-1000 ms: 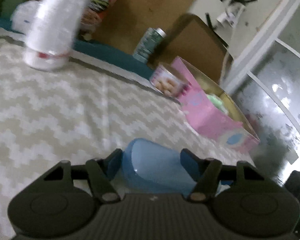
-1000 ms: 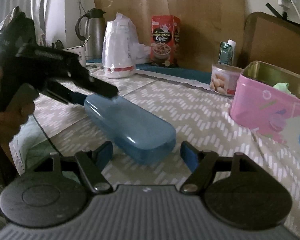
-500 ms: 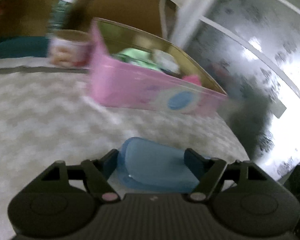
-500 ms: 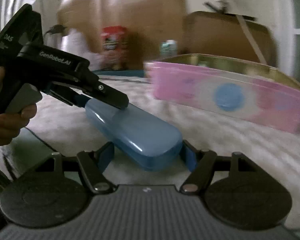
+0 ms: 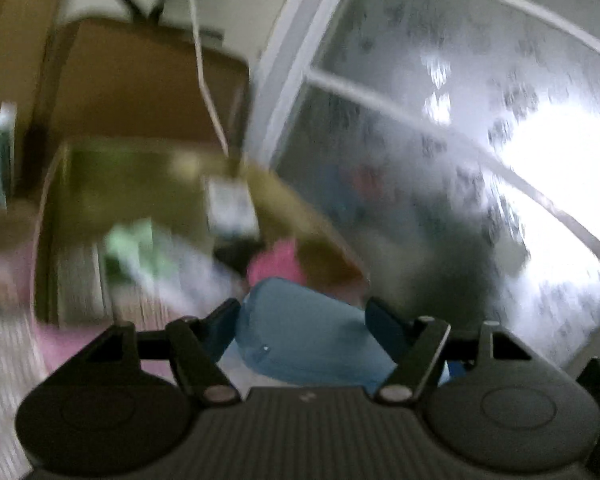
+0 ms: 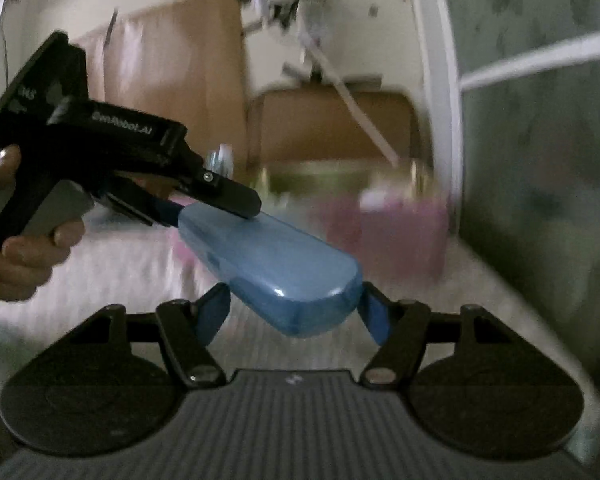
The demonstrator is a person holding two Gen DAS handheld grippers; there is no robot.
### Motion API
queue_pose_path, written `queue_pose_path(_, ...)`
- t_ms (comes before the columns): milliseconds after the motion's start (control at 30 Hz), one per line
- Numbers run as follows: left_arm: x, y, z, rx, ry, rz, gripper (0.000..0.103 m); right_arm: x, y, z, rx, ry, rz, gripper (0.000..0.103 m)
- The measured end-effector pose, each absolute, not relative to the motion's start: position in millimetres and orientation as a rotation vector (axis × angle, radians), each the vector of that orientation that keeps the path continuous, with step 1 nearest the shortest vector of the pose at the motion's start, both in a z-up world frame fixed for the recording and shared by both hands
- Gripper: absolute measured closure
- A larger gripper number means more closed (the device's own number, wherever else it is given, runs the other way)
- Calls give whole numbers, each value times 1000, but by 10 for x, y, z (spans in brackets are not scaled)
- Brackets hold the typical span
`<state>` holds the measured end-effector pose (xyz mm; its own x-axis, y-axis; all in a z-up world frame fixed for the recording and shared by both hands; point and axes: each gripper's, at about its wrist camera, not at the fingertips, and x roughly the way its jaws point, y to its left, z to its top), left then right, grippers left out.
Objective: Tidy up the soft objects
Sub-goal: 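Carry the blue case into the pink tin and release it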
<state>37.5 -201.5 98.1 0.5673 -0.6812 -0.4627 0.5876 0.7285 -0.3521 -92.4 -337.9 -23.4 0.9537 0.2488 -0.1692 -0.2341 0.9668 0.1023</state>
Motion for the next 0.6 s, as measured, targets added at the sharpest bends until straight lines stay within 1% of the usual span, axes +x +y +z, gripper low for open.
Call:
queue_pose_path(67, 574, -2080, 1090, -154, 573, -715, 32, -674, -3412, -78, 66, 151, 244, 32)
queue_pose_path(133, 827, -2109, 1110, -161, 575, -668, 32, -382, -3409, 33, 46, 143, 253, 31)
queue_pose_path(300, 1400, -2146, 919, -197, 624, -507, 33, 391, -3299, 141, 25, 285, 257, 31)
queue_pose_path(333, 1464, -2147, 886, -196, 625, -479, 33, 454, -3236, 147, -7, 299, 219, 31)
queue_pose_path(433, 1506, -2086, 797, -204, 628, -427, 33, 627, -3188, 138, -31, 288, 140, 25)
queue_pose_path(600, 1322, -2037, 787, -133, 621, -390, 33, 394, -3261, 98, 86, 233, 143, 25)
